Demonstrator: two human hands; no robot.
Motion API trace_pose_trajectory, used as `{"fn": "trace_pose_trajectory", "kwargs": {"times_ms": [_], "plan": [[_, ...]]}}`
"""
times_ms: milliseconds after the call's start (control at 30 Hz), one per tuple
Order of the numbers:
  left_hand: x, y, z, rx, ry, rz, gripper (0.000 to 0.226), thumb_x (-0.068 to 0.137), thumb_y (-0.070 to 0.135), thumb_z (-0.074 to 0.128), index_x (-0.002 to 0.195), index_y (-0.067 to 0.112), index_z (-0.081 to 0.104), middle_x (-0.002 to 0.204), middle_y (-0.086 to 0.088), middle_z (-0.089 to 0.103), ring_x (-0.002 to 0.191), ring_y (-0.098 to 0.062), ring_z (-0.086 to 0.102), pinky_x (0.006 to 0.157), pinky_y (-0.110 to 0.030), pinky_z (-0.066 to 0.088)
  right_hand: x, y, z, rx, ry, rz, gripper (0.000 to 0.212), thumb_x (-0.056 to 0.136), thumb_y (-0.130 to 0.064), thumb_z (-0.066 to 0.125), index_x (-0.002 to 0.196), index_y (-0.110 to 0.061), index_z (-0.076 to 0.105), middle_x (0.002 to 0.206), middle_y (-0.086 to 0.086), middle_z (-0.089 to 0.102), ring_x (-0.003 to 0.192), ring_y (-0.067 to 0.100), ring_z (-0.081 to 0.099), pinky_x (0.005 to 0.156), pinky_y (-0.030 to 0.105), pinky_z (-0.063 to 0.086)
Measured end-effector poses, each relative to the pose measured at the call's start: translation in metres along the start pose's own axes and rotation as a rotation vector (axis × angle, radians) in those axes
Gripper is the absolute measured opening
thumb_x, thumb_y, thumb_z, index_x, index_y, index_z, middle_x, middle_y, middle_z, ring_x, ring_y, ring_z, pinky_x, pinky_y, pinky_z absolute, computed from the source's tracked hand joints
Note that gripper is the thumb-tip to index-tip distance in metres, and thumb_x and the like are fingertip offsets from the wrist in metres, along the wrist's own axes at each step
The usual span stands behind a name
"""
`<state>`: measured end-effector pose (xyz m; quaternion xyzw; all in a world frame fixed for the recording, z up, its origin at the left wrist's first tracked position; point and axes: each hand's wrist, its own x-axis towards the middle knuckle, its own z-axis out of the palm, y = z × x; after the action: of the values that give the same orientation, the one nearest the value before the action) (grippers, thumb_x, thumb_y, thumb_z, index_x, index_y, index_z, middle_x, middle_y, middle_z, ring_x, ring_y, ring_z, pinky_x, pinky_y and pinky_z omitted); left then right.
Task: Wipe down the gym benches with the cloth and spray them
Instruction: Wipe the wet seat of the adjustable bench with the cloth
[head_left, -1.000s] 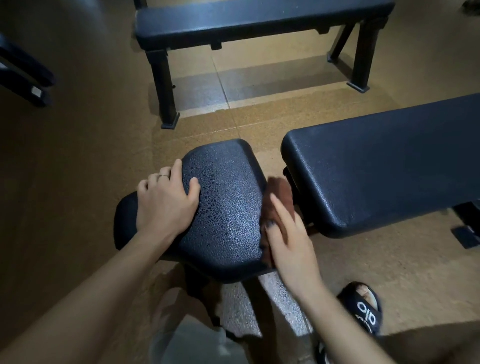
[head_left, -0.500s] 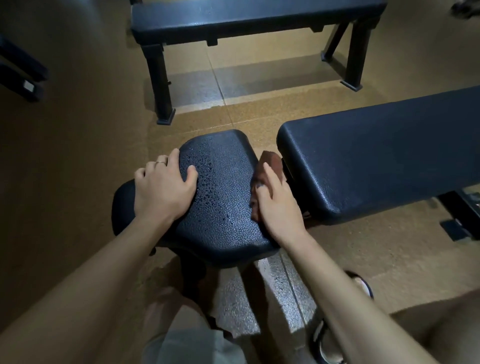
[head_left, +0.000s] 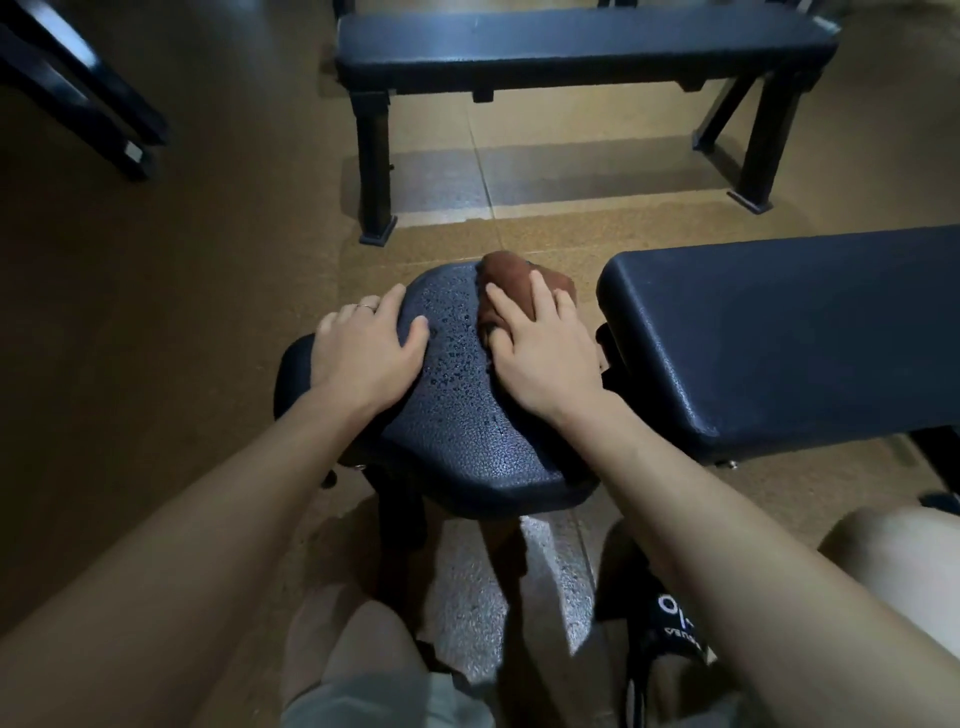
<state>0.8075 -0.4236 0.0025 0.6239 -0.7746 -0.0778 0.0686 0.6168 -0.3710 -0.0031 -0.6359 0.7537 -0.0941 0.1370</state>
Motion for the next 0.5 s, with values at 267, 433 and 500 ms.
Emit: {"fn": "trace_pose_trajectory", "kwargs": {"times_ms": [267,433,500], "plan": [[-0.024,-0.048,-0.005,-0.253,0.023,-0.312,0.043,0.106,0.044,0.027,0.125,0.023,0.06,0.127,-0.006,0.058,0.115,-0.031,0.055,0.092,-0.048,0.048,-0.104,-0.032,0.016,-0.114,0.013,-0.372,0.061,0.096,-0.046,0.036,0.156,-0.039,0.038,0.167,0.007,0.031,0.152,0.036,0.029,0.123,0.055,0.025],[-0.027,-0.045,-0.006,-0.277,0.071,-0.321,0.041,0.105,0.04,0.026,0.12,0.024,0.06,0.121,-0.003,0.059,0.111,-0.028,0.056,0.089,-0.048,0.049,-0.001,-0.057,0.015,-0.145,-0.027,-0.445,0.064,0.095,-0.05,0.018,0.156,-0.045,0.035,0.168,0.003,0.029,0.154,0.032,0.024,0.125,0.051,0.017],[-0.029,-0.045,-0.006,-0.271,0.077,-0.333,0.04,0.105,0.039,0.025,0.118,0.024,0.06,0.119,-0.003,0.059,0.11,-0.028,0.056,0.09,-0.049,0.049,0.036,-0.068,0.015,-0.166,-0.027,-0.406,0.059,0.099,-0.049,0.022,0.156,-0.044,0.036,0.168,0.003,0.029,0.155,0.031,0.022,0.126,0.05,0.013]]}}
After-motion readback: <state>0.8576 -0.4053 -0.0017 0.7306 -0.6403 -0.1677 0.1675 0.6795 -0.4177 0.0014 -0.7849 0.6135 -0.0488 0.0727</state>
